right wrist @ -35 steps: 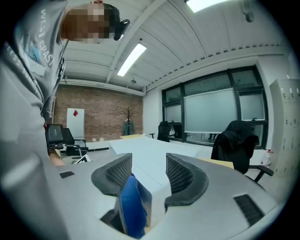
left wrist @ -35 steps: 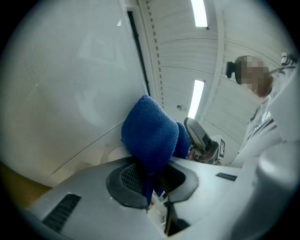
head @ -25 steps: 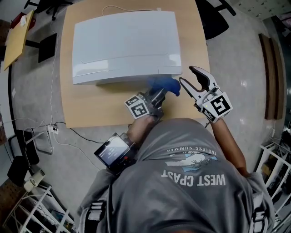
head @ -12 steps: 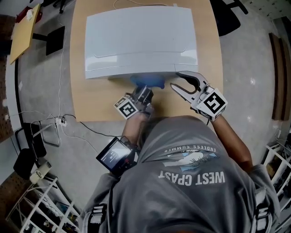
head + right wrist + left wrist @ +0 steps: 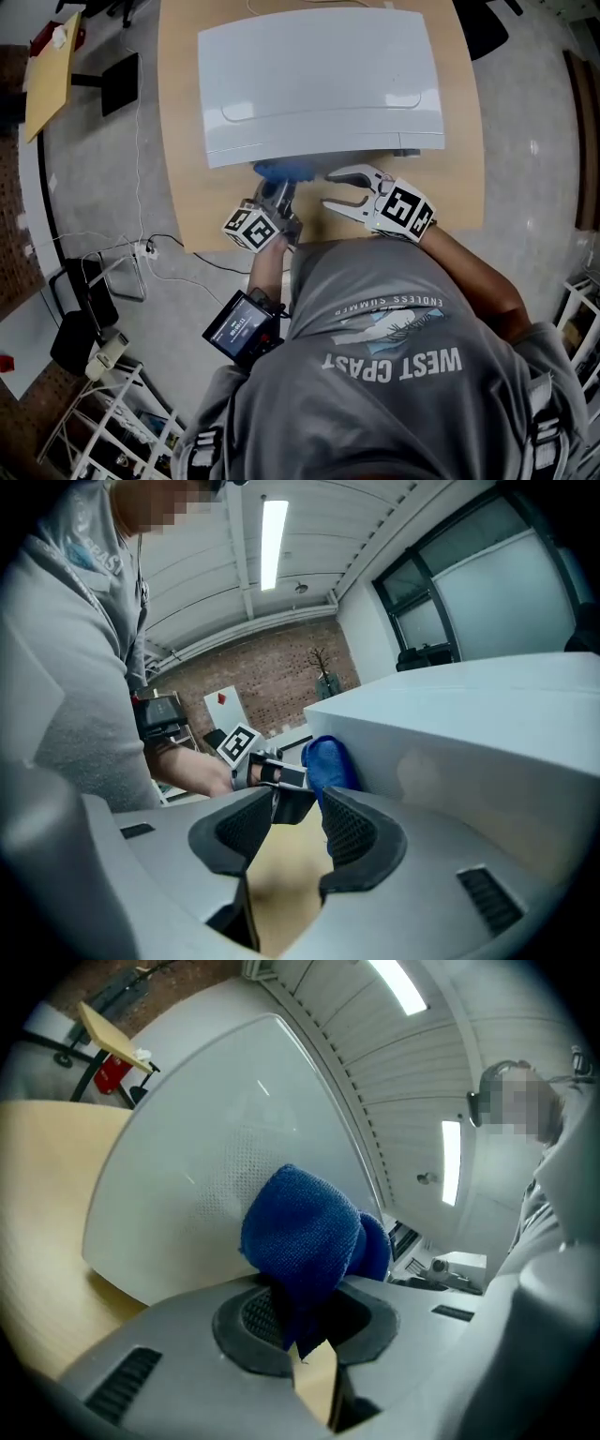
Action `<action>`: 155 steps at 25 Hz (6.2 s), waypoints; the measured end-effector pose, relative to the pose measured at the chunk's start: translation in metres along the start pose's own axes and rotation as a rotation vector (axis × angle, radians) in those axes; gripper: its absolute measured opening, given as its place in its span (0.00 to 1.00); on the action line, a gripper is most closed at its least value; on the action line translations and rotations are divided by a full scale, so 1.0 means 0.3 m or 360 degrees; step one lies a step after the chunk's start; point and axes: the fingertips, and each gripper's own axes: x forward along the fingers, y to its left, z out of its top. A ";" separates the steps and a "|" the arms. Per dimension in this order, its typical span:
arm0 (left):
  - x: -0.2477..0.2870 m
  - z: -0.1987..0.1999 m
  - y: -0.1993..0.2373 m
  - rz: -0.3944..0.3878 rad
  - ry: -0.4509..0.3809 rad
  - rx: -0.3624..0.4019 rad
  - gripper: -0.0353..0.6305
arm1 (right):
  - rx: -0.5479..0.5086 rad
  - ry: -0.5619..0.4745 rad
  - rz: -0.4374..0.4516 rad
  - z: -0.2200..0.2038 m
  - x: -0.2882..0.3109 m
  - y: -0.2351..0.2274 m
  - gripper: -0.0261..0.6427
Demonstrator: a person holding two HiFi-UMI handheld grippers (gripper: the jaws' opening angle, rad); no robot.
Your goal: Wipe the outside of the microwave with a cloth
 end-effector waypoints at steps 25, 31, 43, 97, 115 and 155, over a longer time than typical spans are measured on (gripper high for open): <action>-0.064 -0.025 0.165 0.0158 0.0453 0.0205 0.15 | 0.0299 0.0147 -0.0156 -0.085 0.172 -0.021 0.30; 0.054 -0.106 0.078 0.0037 0.0503 0.0226 0.15 | 0.0333 0.0143 -0.0253 -0.158 0.034 -0.063 0.30; 0.309 -0.307 -0.157 -0.0145 0.0587 0.0245 0.15 | 0.0339 0.0131 -0.0377 -0.266 -0.273 -0.098 0.30; 0.167 -0.109 -0.803 -0.0630 0.0282 0.0911 0.15 | -0.0146 -0.0732 -0.0203 0.246 -0.595 0.060 0.18; -0.053 0.265 -0.656 -0.0277 -0.0006 0.1289 0.13 | -0.0062 -0.1025 -0.0582 0.406 -0.805 -0.153 0.18; 0.046 0.661 -0.577 -0.0793 -0.0033 0.1214 0.23 | -0.0329 -0.0638 -0.0503 0.880 -0.002 -0.086 0.27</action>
